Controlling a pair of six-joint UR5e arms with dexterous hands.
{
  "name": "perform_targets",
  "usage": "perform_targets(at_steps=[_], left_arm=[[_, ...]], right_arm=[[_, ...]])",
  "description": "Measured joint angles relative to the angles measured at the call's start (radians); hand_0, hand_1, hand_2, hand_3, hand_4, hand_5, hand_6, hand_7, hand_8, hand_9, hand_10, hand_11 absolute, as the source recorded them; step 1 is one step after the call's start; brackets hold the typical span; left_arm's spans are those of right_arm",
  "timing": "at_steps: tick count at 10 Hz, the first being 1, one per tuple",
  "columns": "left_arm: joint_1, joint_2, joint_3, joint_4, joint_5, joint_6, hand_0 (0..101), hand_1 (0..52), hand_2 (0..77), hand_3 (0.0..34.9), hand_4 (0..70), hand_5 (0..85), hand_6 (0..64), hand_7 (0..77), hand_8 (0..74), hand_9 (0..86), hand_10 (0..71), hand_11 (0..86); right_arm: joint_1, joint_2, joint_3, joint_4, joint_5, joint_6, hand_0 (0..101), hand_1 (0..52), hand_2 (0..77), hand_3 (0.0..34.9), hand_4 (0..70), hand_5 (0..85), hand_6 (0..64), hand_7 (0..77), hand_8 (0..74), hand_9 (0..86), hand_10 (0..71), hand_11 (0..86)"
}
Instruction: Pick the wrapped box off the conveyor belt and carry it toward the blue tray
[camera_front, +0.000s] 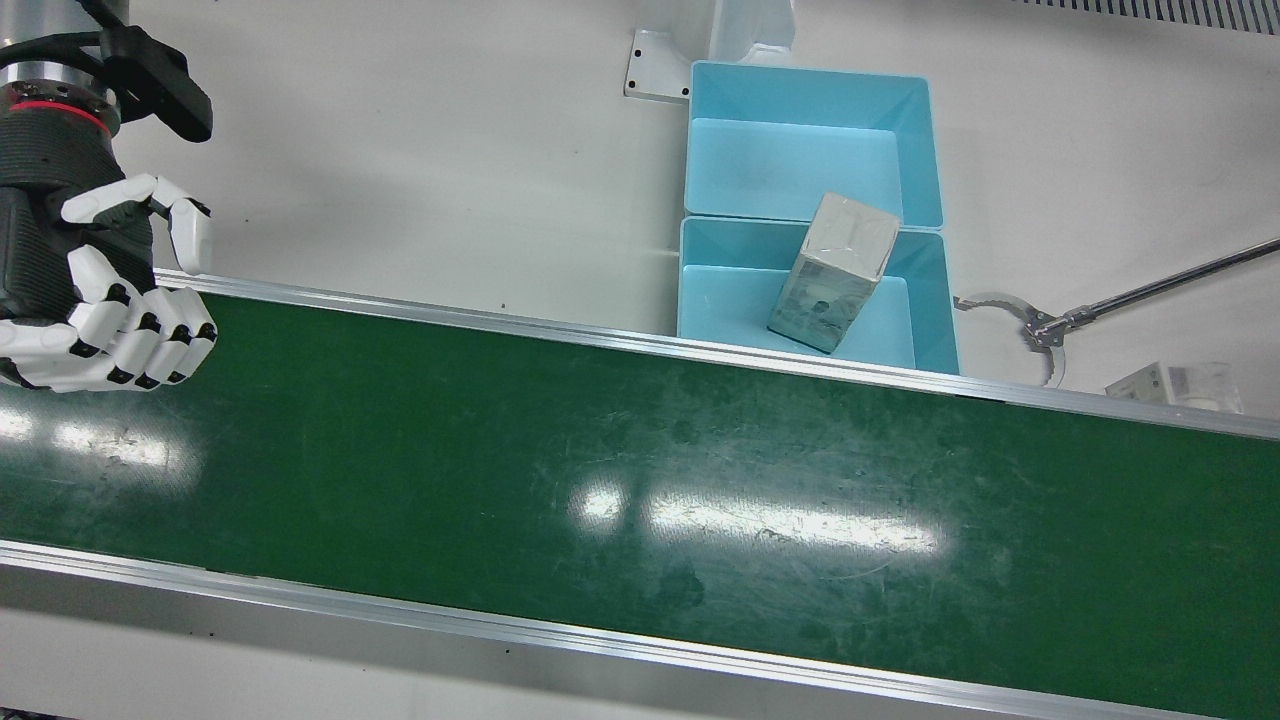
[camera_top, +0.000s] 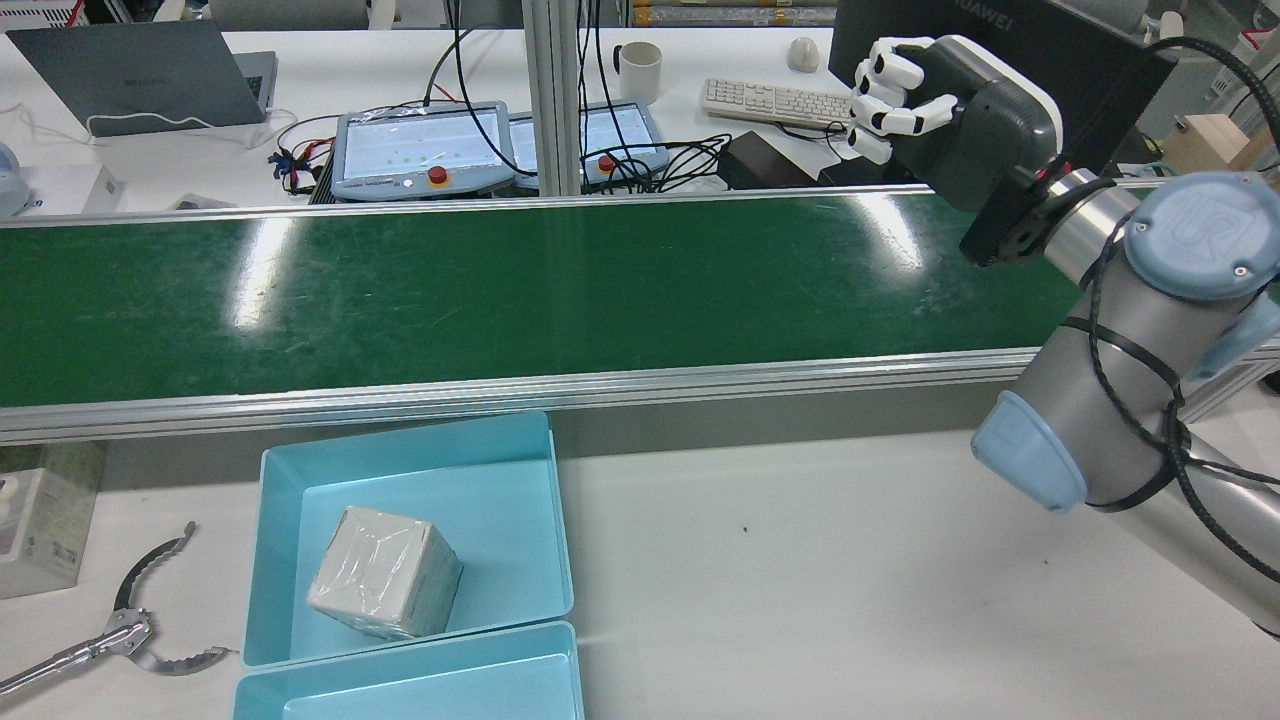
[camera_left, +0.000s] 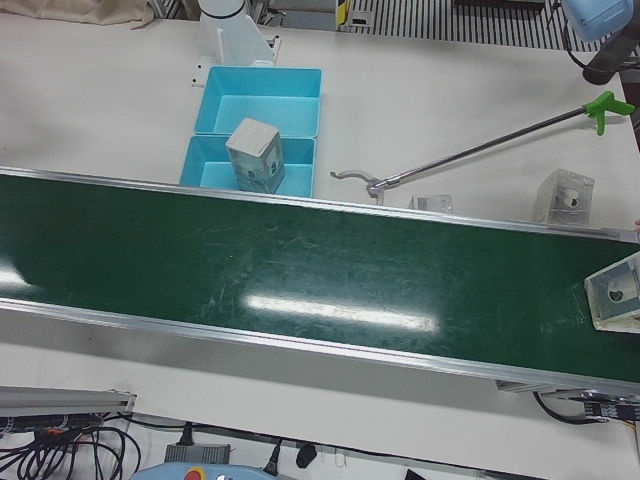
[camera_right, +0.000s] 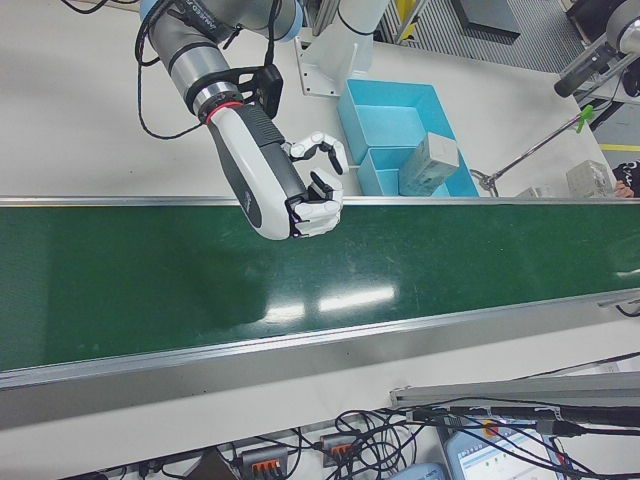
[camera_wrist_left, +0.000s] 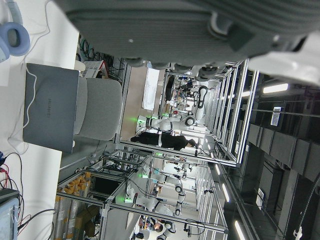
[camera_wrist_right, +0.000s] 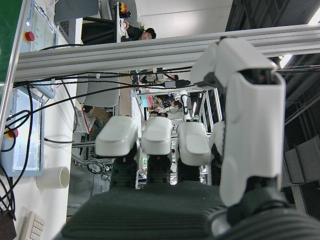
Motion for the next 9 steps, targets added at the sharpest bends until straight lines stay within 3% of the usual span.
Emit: perform_targets(at_steps=[1, 9], left_arm=[[0.0, 0.0, 0.0, 0.0, 0.0, 0.0, 0, 0.0, 0.5, 0.0, 0.0, 1.1, 0.0, 0.0, 0.0, 0.0, 0.5, 0.0], [0.0, 0.0, 0.0, 0.0, 0.0, 0.0, 0, 0.0, 0.5, 0.0, 0.0, 1.1, 0.0, 0.0, 0.0, 0.0, 0.0, 0.0]], right_arm=[[0.0, 0.0, -0.001, 0.0, 0.0, 0.0, 51, 6.0, 56.2, 0.2, 69.3, 69.8, 62.7, 69.8, 69.8, 69.8, 69.8, 70.4], [0.001, 0.004, -0.007, 0.003, 0.0, 0.001, 51, 6.0, 55.6, 0.0, 69.8, 69.8, 62.2, 70.4, 69.8, 69.8, 69.8, 70.4]])
